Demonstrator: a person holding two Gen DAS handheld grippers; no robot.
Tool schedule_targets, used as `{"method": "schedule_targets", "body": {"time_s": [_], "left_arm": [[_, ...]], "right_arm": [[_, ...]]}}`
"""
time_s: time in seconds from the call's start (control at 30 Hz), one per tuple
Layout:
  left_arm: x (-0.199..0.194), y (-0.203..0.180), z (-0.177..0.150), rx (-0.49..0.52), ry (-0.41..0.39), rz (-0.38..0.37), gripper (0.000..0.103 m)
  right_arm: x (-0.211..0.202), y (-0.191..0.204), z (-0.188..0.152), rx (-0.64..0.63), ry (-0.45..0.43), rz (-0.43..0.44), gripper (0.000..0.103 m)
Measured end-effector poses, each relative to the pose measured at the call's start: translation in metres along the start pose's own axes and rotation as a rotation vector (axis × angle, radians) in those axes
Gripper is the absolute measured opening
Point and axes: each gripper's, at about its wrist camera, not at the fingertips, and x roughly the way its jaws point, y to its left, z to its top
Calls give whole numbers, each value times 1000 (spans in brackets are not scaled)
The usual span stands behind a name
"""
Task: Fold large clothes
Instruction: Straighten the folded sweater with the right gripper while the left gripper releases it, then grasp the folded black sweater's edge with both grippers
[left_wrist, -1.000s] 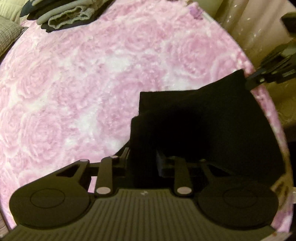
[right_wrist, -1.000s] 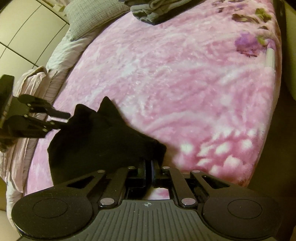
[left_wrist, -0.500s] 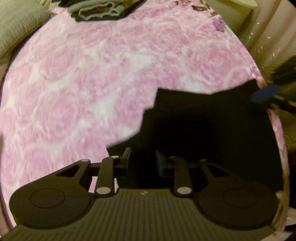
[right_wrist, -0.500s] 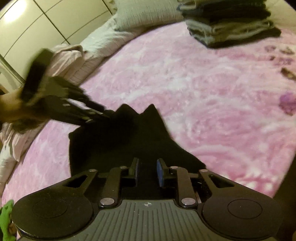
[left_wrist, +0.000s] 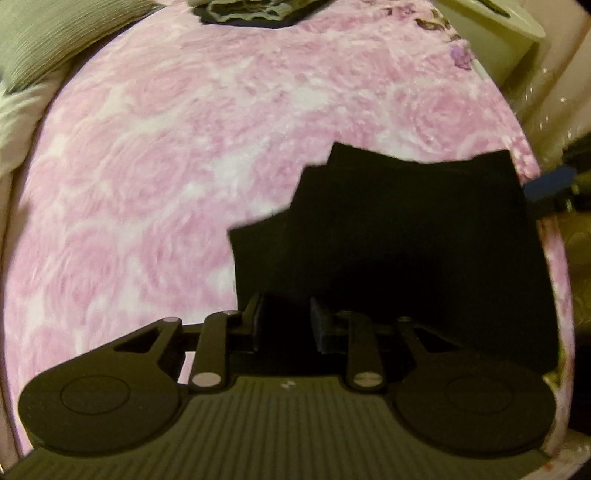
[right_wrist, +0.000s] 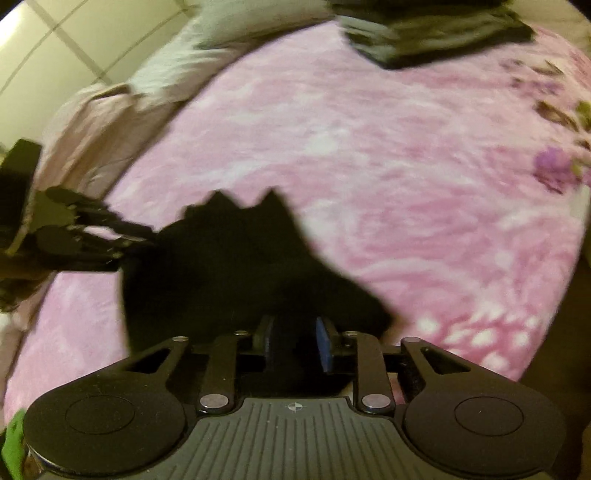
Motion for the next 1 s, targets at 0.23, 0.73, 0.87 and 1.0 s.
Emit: {"method": "schedule_targets", "body": {"time_s": [0.23, 0.73, 0.87, 1.0], "left_arm": [[23, -7, -48, 10, -26, 8, 25], [-41, -25, -97, 38, -5, 74, 25], [-45, -28, -103, 41, -18, 64, 25], [-44, -28, -109, 37, -25, 49, 30]], "right_arm": [[35, 40, -61, -33, 89, 67, 28], [-7, 137, -107, -224, -10, -196, 56], [3, 158, -115, -331, -6, -232, 56], [21, 166, -120, -435, 24, -273, 56]]}}
